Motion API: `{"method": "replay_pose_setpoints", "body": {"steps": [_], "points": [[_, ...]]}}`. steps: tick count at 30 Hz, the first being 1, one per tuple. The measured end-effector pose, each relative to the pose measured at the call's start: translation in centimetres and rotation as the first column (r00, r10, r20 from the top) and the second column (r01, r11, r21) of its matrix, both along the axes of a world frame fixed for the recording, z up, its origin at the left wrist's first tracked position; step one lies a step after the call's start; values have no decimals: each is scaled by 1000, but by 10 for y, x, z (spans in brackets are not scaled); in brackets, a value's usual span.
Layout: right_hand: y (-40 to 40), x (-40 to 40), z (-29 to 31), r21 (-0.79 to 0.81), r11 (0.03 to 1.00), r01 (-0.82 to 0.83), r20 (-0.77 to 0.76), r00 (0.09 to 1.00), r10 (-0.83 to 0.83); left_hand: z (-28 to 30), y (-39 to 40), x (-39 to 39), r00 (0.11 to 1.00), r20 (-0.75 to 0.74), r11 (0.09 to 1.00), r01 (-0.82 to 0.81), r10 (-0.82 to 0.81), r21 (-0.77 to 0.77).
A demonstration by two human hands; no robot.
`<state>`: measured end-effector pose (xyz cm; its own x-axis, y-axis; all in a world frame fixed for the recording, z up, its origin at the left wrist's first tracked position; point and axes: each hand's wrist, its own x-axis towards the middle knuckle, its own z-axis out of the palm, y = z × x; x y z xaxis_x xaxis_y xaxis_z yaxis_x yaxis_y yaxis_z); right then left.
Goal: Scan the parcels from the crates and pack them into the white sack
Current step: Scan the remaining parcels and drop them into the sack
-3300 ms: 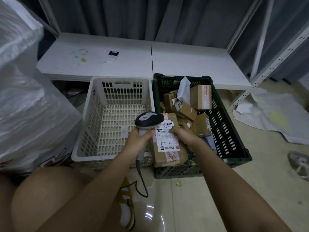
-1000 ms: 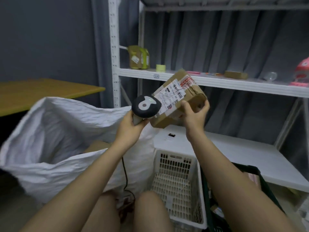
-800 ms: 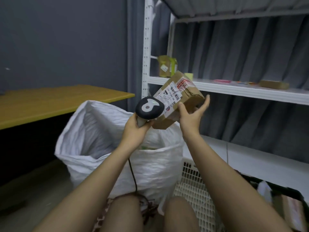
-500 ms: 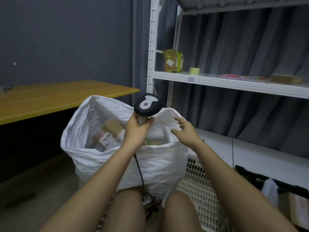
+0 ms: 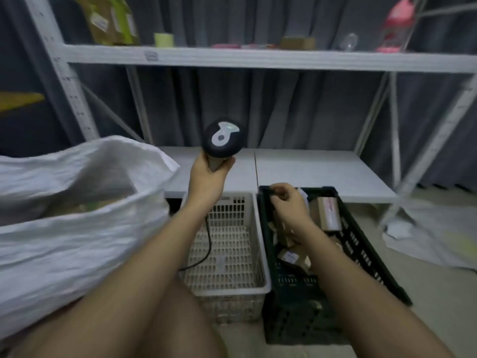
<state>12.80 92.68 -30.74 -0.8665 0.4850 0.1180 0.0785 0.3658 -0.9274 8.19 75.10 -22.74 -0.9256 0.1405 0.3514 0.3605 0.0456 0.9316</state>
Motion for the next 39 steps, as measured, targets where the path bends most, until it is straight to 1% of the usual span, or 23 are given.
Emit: {"method": "replay_pose_setpoints", "body": {"steps": [3,8,10,12,15,20,25,28,31,33,35,37,39], "points": [[40,13,-44,-61,992,110,83,991,-105,-34,45,2,990,81,993,115,-112,-26],[90,26,-128,-52,976,214,236,952,-196,-109,91,3,922,302,965,261,-243,-18],[104,26,-162,-35,973,227,328,922,-203,-141,100,-2,896,363,959,282,-258,-14],[115,20,-190,-13,974,226,400,894,-202,-166,106,-10,880,405,956,291,-250,-41],[126,1,-217,45,969,241,443,865,-236,-198,111,-22,856,456,948,309,-245,-71],[143,-46,-251,118,971,209,495,835,-240,-238,114,-40,791,585,964,259,-178,-57],[163,-99,-269,263,931,251,396,852,-342,-269,116,-58,711,687,971,238,-152,-31],[182,-122,-277,408,900,155,457,818,-349,-280,118,-67,680,717,976,218,-156,6],[193,-135,-280,500,865,35,570,740,-359,-285,118,-73,660,735,977,212,-158,19],[193,-137,-282,571,821,-18,586,709,-392,-286,117,-74,659,736,978,209,-156,20],[190,-132,-285,604,795,-59,570,730,-378,-286,115,-73,658,736,978,205,-163,33],[186,-117,-286,600,797,-69,538,772,-338,-285,112,-71,662,731,978,204,-167,39],[179,-97,-279,570,822,11,447,835,-320,-280,109,-68,676,719,980,198,-162,34]]}}
